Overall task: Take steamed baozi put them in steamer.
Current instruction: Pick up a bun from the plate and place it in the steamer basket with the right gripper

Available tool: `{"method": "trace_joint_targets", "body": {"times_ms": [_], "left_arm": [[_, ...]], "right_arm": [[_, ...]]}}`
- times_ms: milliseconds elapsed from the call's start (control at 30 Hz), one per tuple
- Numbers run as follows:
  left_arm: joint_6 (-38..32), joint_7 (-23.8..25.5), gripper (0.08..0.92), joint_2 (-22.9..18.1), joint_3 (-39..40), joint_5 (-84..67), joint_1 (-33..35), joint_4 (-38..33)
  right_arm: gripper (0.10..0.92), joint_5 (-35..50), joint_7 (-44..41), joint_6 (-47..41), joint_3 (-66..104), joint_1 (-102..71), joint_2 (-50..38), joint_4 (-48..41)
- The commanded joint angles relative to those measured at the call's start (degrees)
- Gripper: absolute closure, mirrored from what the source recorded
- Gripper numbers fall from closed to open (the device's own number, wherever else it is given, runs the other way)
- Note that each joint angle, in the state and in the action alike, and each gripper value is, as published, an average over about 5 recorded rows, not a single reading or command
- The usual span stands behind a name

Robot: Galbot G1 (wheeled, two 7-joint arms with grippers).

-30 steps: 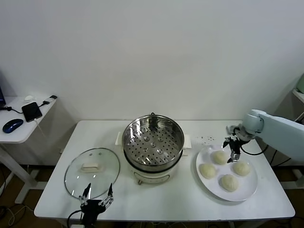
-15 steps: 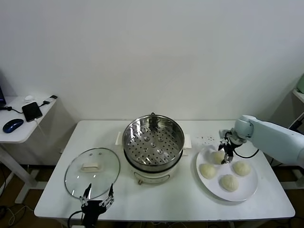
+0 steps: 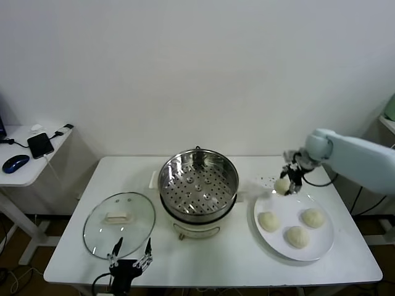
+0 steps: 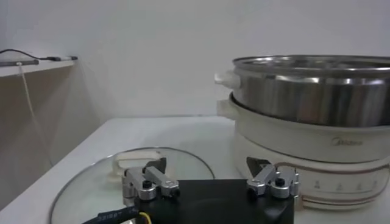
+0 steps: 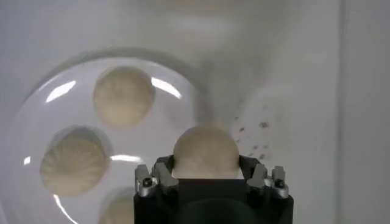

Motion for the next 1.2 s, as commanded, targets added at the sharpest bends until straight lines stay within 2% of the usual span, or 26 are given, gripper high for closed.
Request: {"method": "trace_joint_targets", "body": {"times_ms": [33, 233, 367, 533, 800, 1200], "left_arm": [[0.08, -0.04, 0.177, 0.06, 0.93, 0.57, -0.09, 0.11], [-0.17, -0.28, 0.177, 0.21, 1.95, 0.99, 0.14, 0.18], [-0.31, -0.39, 0.177, 0.18, 2.59, 1.32, 0.39, 0.00], [-0.61, -0.52, 0.177, 0.17, 2.84, 1.53, 0.61, 0.10], [-0.92, -0.64, 0.177, 0.47, 2.69, 1.58, 1.09, -0.32], [-1.30, -0.77, 0.177, 0.53, 2.80, 1.64, 0.99, -0.73]], "right_arm": [[0.321, 4.27, -3.14, 13.90, -7.18, 22.80, 13.11, 11.87], [0.321, -0.35, -3.58, 29.57, -7.02, 18.41, 21.62, 13.44], [0.321, -12.26, -2.55, 38.82, -4.70, 10.71, 23.29, 9.60], [0.321, -25.96, -0.75, 47.20, 1.64, -0.22, 25.40, -0.70], [0.323, -35.77, 1.34, 49.68, 8.85, -12.43, 30.02, -16.60], [0.321, -37.38, 3.75, 50.35, 14.07, -17.39, 35.84, -31.20]]}}
